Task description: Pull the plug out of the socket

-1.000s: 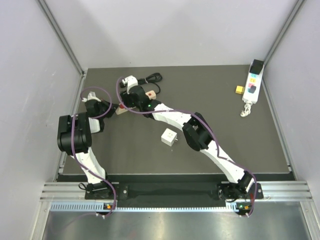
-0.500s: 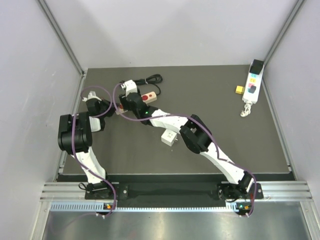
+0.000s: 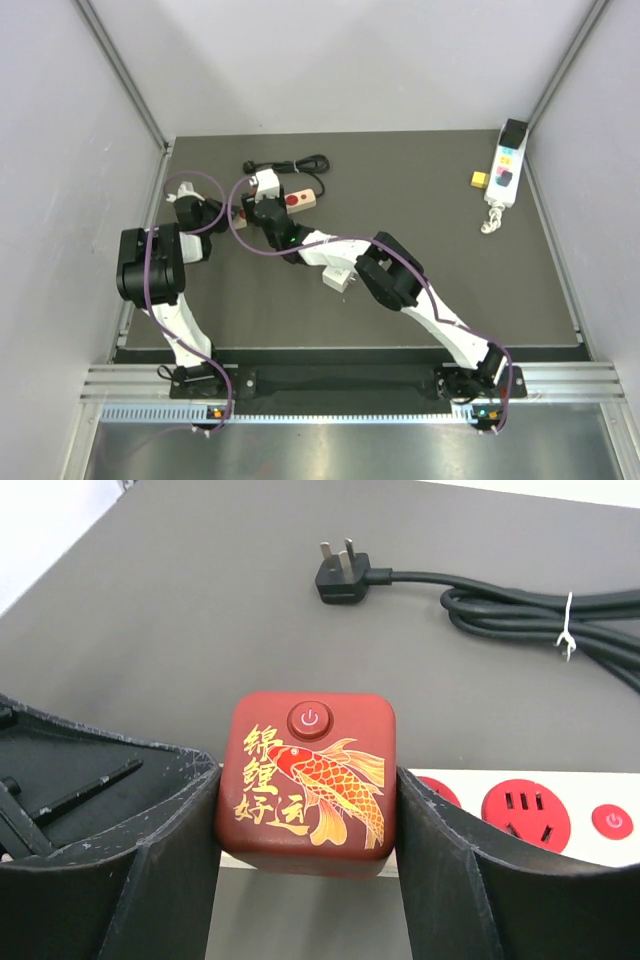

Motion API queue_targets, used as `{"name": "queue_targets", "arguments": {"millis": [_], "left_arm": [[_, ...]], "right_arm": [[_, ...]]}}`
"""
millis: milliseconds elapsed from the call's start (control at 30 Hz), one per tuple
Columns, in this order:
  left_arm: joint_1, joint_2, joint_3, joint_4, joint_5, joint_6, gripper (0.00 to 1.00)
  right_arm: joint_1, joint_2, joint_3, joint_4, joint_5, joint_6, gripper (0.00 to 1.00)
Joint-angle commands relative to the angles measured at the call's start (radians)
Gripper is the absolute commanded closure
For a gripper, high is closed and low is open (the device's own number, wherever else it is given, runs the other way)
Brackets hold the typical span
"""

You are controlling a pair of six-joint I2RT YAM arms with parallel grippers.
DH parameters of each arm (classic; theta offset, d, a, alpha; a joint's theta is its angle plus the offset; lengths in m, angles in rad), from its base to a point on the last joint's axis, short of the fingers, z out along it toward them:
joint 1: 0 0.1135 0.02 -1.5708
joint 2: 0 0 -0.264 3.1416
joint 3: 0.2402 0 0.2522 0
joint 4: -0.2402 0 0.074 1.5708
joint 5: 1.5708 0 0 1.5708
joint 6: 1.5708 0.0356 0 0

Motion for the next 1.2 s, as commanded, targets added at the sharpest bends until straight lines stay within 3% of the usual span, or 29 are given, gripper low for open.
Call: {"name": "queue_targets", "arguments": {"millis": [0, 167, 333, 600, 967, 1167], "left_arm": [[-0.017, 0.044, 0.0, -0.121, -0.019, 0.017, 1.0], [-0.02, 0.053, 0.011, -0.123, -0.012, 0.02, 1.0], [-0.024, 0.055, 0.017, -0.124, -0.012, 0.02, 1.0], [-0.027, 0.047, 0.006, -0.08, 0.0, 0.015, 1.0], [-0.028, -0.074, -0.009, -0.045, -0.027, 0.109, 1.0], [-0.028, -0.101, -0.011, -0.054, -0.05, 0.133, 1.0]], "right_arm": [[-0.023, -0.164, 0.001, 0.208, 0.024, 0.124, 1.0], [-0.085, -0.235, -0.14, 0.288, -0.059, 0.292, 1.0], [-0.099, -0.245, -0.154, 0.262, -0.096, 0.297, 1.0], [-0.059, -0.183, -0.031, 0.147, -0.071, 0.053, 1.0], [-0.003, -0.138, 0.01, 0.239, -0.134, -0.35, 1.0], [-0.008, -0.156, -0.001, 0.219, -0.101, -0.314, 1.0]]}}
